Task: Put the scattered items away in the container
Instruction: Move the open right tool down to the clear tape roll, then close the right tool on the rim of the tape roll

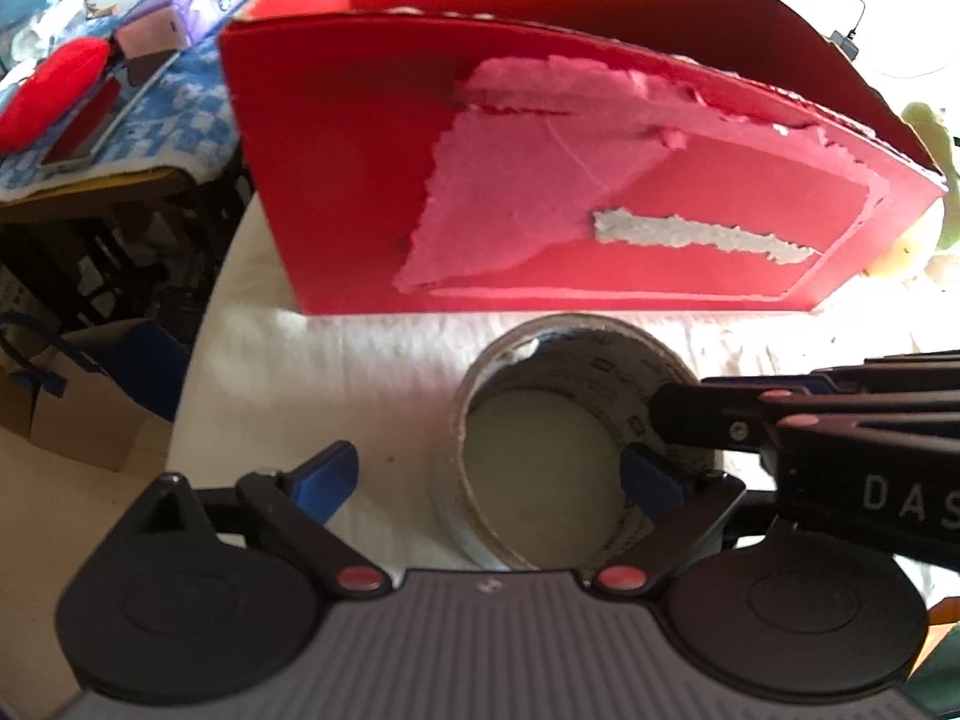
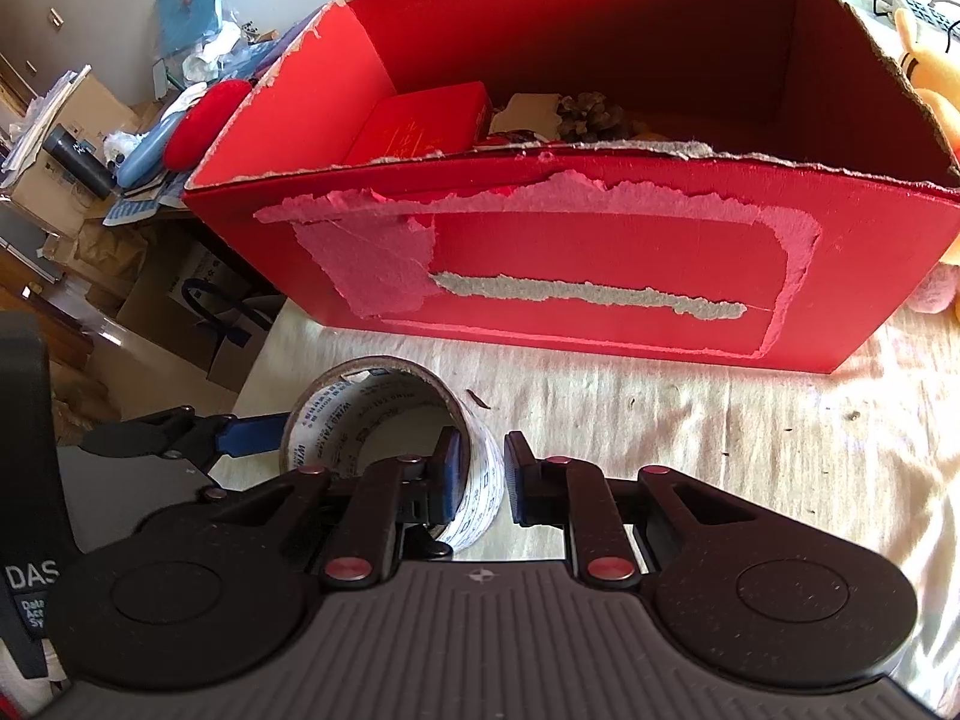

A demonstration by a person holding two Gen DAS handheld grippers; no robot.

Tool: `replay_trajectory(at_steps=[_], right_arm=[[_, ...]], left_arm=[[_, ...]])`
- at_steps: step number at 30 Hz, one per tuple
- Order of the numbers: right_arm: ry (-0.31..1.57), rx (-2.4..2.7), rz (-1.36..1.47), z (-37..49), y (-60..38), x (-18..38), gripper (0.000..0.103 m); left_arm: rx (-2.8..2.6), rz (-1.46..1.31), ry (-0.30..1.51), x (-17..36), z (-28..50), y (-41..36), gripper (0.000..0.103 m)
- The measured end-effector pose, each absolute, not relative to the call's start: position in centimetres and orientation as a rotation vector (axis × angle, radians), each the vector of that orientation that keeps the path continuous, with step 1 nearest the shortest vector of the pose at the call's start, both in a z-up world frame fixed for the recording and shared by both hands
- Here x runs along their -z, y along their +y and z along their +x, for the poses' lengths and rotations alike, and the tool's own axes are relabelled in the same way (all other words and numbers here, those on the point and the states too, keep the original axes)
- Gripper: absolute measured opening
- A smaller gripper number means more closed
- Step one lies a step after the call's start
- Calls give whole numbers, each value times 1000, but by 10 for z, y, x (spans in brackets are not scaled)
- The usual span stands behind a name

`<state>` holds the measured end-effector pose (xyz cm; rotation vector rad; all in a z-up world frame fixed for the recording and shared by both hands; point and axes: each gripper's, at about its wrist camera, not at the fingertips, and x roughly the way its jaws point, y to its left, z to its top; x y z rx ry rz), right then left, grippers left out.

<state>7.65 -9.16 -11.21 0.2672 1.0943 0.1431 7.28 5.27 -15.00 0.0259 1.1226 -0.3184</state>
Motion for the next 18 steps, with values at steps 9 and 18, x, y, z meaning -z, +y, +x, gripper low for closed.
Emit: replay_trajectory(at_steps=[9, 18], right_arm=[[1095, -146, 289, 75, -95, 114, 9], [1102, -137, 297, 74, -96, 116, 6]], left_arm=[[319, 28, 1107, 150, 71, 48, 96], [329, -2, 1151, 153, 73, 50, 92]])
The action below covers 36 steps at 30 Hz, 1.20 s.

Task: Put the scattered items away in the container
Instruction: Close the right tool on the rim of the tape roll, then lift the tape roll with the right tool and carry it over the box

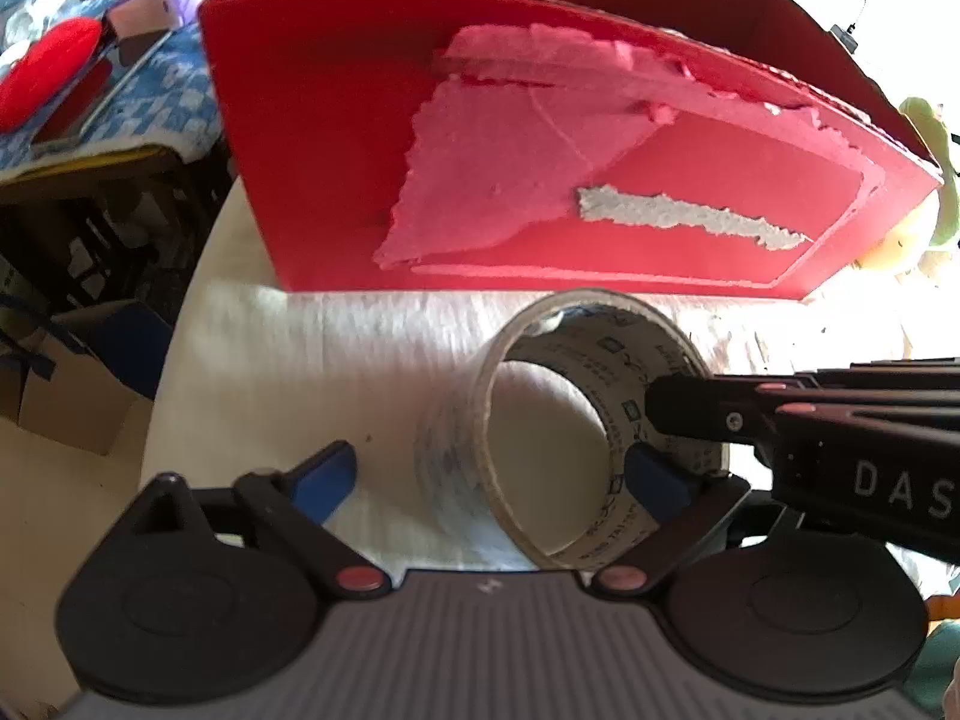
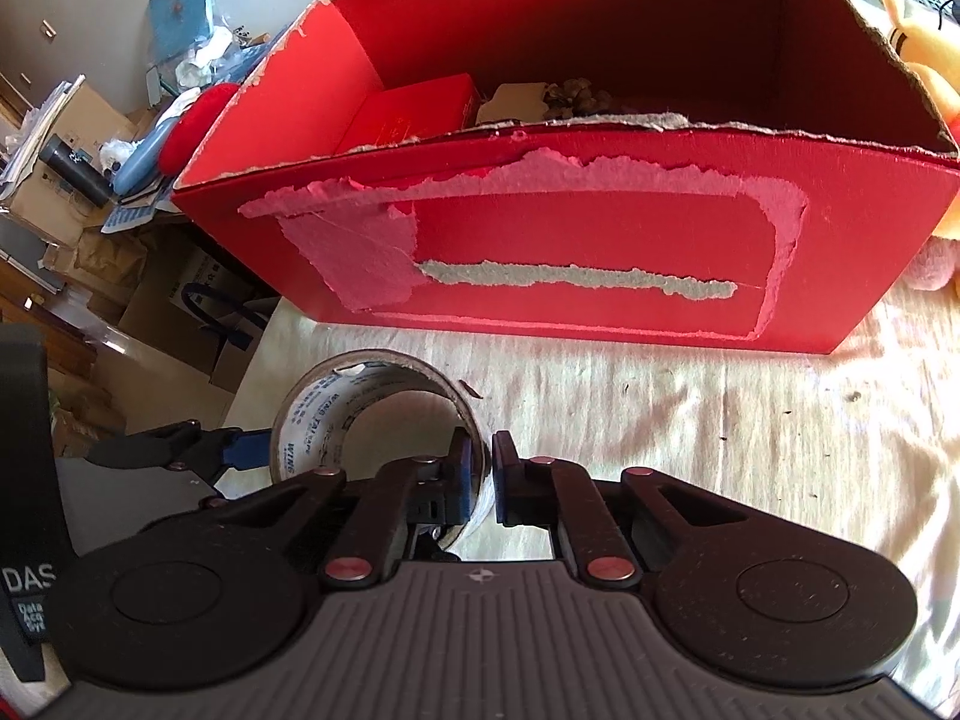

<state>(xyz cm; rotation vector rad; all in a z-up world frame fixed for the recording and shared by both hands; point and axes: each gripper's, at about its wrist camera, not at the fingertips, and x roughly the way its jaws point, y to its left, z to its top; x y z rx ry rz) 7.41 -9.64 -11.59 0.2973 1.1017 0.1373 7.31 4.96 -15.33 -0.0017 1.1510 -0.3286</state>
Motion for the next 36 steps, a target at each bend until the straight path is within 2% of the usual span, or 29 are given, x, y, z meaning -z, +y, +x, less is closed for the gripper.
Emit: replay_trajectory(at_steps=[1, 2, 3, 6, 9, 12, 18, 30, 36], right_arm=[[1102, -136, 297, 74, -96, 116, 6], [1102, -133, 295, 74, -96, 116, 6], [1102, -130, 293, 74, -96, 116, 6], [1102, -122, 289, 74, -96, 115, 6], [1101, -110, 285, 74, -98, 115, 6], [1095, -97, 277, 72, -101, 112, 6], [1075, -95, 252, 68, -105, 105, 6], [1073, -75, 287, 55, -125, 96, 6], [1049, -103, 287, 49, -135, 87, 6]], left_arm=[[333, 3, 1142, 152, 73, 49, 89], [332, 18, 1137, 152, 73, 47, 73], [329, 44, 1131, 152, 73, 45, 64], [347, 79, 1119, 152, 72, 41, 51], [370, 71, 1123, 152, 72, 41, 42], [381, 63, 1128, 152, 74, 41, 38], [404, 73, 1106, 137, 66, 30, 38], [444, 103, 1075, 120, 59, 11, 29], [433, 108, 1040, 101, 50, 5, 29]])
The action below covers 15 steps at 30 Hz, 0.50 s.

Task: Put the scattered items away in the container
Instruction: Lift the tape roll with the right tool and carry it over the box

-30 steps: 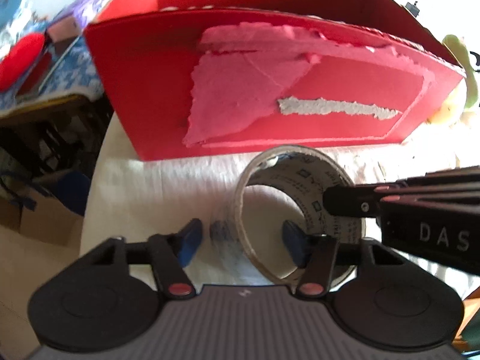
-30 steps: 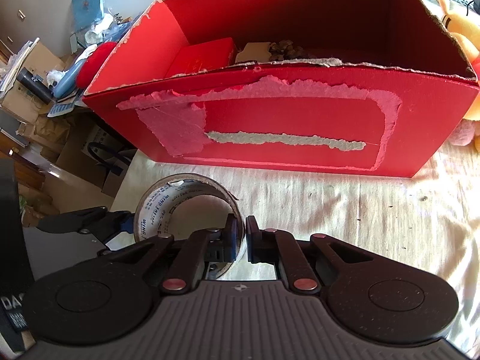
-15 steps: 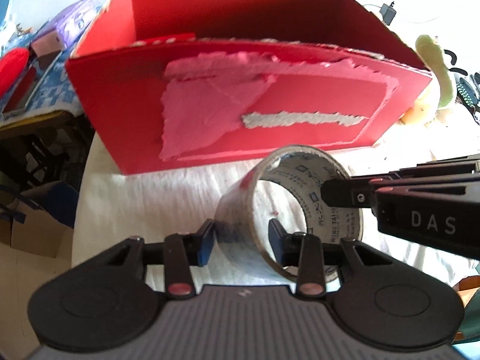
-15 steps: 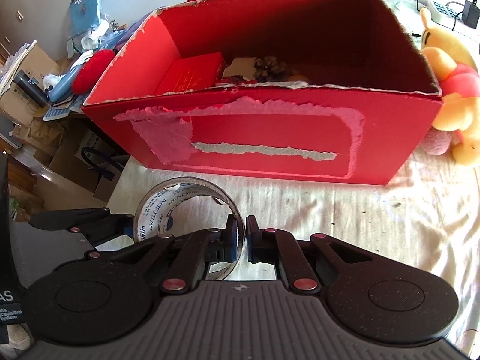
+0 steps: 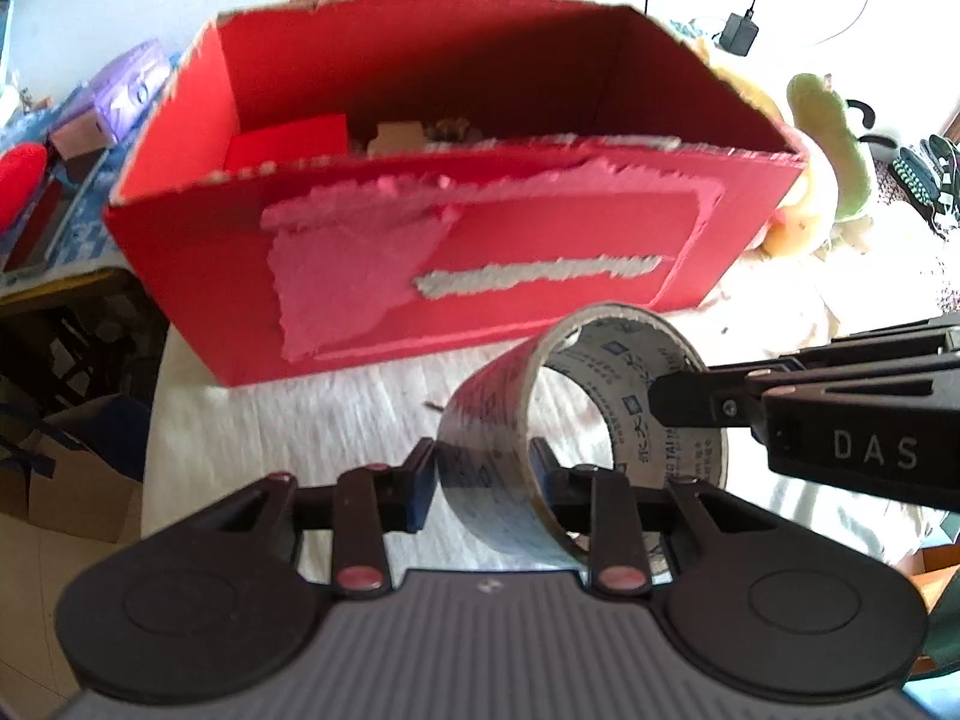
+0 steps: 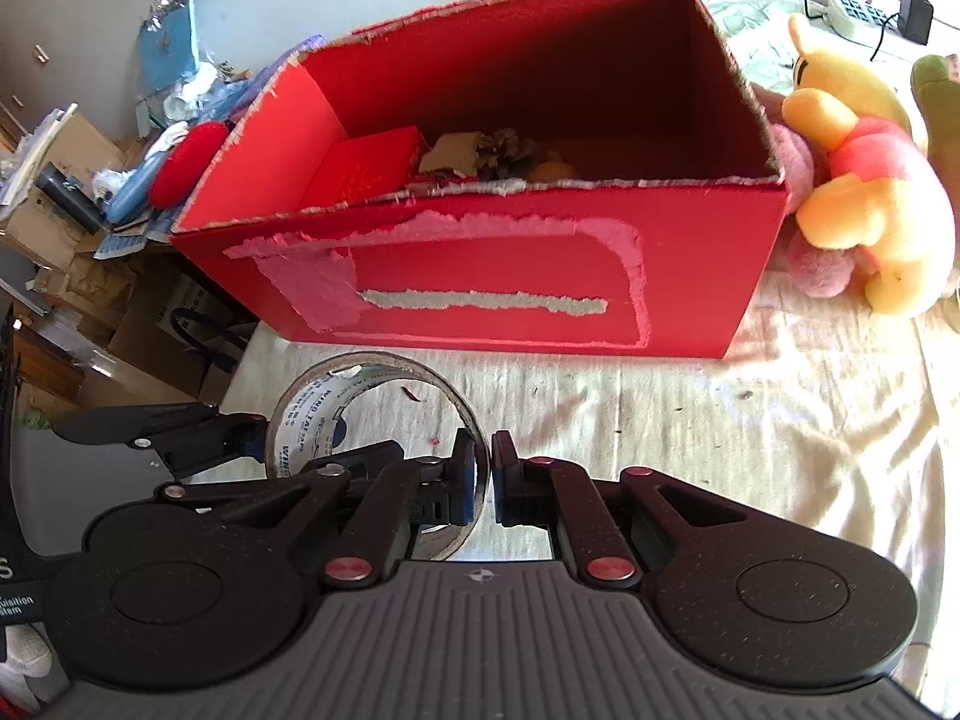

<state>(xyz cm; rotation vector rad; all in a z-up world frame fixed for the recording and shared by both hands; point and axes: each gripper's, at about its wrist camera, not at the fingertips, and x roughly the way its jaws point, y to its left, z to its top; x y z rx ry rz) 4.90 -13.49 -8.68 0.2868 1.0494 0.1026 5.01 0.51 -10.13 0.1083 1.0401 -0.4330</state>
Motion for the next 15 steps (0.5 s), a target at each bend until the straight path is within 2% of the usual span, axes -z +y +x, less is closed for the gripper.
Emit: replay_trajectory(at_steps=[15], right_arm=[[934, -287, 236, 40, -180, 26, 7]], left_arm=[[345, 31, 912, 34, 30, -31, 29]])
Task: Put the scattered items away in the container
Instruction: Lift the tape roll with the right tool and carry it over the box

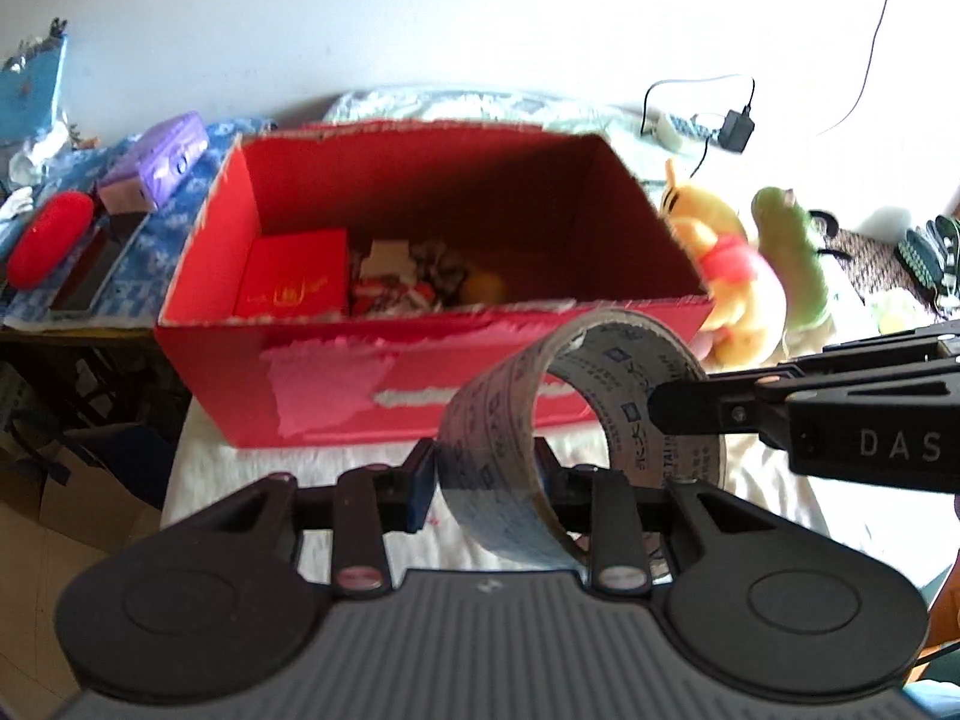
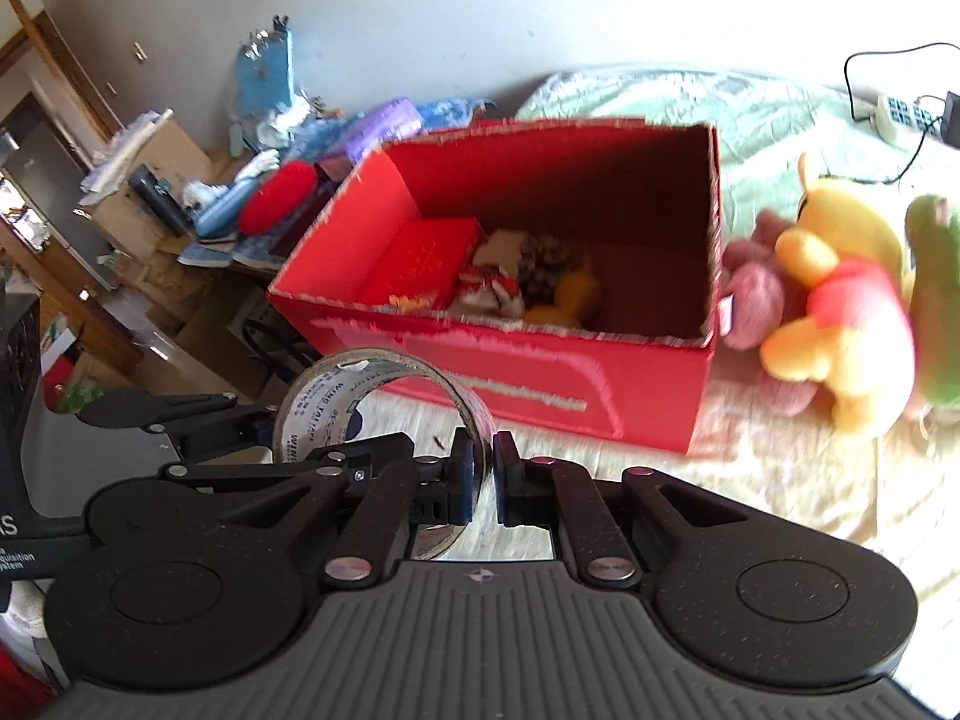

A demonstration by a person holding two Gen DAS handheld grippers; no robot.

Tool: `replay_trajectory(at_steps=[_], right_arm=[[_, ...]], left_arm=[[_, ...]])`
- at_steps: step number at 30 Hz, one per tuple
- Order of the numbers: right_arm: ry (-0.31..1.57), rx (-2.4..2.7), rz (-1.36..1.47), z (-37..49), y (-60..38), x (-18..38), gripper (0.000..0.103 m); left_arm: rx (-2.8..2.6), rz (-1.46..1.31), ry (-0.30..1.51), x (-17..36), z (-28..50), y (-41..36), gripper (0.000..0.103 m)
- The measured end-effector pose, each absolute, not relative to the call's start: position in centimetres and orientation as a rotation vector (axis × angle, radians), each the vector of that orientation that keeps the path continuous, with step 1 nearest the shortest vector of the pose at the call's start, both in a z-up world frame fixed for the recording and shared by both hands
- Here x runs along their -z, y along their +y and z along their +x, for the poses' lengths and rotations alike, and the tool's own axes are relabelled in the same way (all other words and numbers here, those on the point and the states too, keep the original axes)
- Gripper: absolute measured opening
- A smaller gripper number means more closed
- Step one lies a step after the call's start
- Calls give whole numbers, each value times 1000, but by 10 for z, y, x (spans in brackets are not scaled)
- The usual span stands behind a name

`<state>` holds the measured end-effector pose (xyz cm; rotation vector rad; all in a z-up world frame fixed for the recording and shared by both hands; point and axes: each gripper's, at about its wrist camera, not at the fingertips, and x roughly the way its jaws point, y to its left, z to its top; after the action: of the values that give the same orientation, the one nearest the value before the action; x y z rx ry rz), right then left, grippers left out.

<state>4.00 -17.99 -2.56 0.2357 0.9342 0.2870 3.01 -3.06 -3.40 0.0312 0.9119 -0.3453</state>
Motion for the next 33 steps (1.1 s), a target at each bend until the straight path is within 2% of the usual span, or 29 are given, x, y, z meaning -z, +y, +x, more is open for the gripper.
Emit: replay_trajectory(at_steps=[13, 22, 33], right_arm=[[818, -365, 178, 62, -218, -4, 7], [816, -359, 163, 98, -242, -4, 8], [845, -294, 189, 124, -244, 7, 7]], left_arm=[[303, -26, 840, 2, 64, -66, 27], [300, -22, 859, 7, 105, -92, 26], [363, 2, 904, 23, 145, -88, 26]])
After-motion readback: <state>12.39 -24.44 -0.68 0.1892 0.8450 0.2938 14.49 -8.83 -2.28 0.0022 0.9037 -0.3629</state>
